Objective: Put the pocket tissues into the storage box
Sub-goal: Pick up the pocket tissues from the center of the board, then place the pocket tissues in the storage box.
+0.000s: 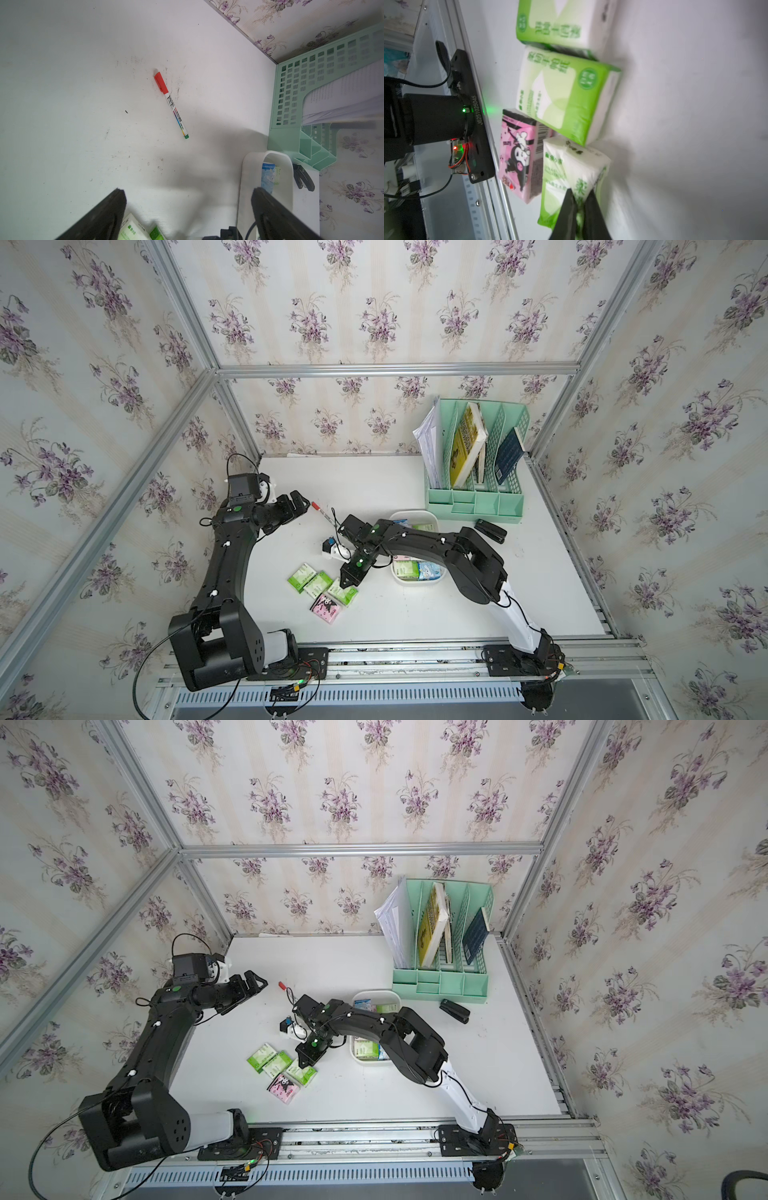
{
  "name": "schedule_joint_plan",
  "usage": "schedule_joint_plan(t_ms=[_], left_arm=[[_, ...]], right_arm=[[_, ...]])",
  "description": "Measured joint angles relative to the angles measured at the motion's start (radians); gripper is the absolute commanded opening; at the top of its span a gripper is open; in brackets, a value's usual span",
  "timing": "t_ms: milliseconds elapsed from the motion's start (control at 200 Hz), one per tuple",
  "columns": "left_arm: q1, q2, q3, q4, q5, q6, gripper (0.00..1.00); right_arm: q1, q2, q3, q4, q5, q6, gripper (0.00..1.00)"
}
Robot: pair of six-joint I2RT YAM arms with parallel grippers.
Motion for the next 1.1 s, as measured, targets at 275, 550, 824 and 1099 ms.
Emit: schedule_joint_plan(t_ms=[275, 550, 824, 1099], left_arm=[[-0.045, 0.0, 0.018, -0.024, 0.013, 0.012, 0.99], [-0.252, 0.08, 0.105, -0.035, -0.005, 0.045, 0.99], [-0.456, 0.251, 0.232, -0.016, -0.005, 0.095, 0.99], [-0.535, 0.327, 0.232, 0.061, 0.003, 0.017, 0.99]], right_arm=[[-0.177, -0.211, -0.132, 0.193, -0.004, 0.129, 0.0], [-0.381, -0.461, -0.384, 0.338, 0.054, 0.256, 0.0], [-0.605, -0.639, -0.609, 0.367, 0.174, 0.344, 0.0], [-0.622, -0.644, -0.679, 0.352, 0.204, 0.347, 0.0]])
